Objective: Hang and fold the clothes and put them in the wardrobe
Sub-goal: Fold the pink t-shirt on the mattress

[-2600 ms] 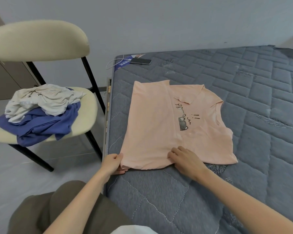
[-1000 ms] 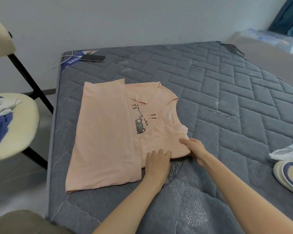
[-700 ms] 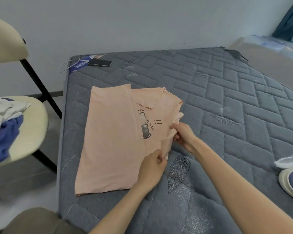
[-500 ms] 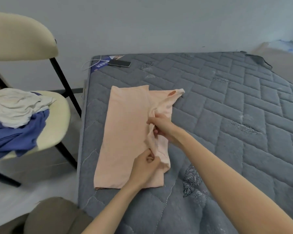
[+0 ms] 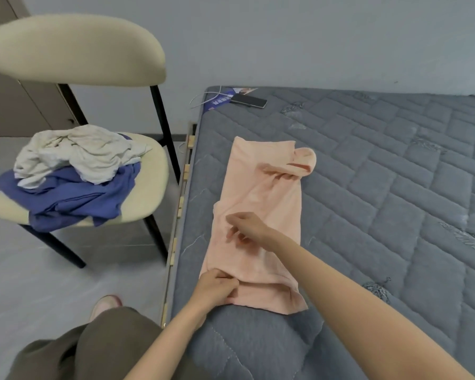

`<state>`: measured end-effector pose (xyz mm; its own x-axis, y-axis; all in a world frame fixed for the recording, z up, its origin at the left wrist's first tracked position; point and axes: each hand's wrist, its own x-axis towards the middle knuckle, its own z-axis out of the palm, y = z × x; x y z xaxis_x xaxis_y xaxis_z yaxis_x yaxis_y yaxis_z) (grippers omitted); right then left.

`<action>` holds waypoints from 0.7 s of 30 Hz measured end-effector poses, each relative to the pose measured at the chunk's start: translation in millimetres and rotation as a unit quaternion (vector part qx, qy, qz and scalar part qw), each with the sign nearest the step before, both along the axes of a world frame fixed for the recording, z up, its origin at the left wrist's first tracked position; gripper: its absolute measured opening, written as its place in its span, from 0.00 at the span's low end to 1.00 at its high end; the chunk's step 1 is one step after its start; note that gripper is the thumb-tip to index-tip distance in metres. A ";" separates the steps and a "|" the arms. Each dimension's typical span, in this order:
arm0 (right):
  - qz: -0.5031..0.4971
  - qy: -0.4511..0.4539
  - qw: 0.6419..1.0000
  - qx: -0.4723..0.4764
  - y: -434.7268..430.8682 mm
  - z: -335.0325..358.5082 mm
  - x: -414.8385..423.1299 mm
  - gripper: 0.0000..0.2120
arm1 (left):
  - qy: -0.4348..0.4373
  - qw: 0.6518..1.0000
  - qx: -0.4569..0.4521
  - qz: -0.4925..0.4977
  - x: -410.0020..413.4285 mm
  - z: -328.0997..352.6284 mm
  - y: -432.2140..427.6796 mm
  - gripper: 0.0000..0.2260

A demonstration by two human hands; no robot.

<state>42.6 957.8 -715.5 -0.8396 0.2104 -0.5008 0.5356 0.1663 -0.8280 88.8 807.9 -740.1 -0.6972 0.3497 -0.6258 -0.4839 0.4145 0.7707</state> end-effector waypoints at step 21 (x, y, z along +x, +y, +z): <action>-0.474 0.096 0.853 -0.196 152.6 -1.5 -77.9 0.30 | 0.163 0.962 -0.197 -0.094 -110.8 9.7 56.2 0.29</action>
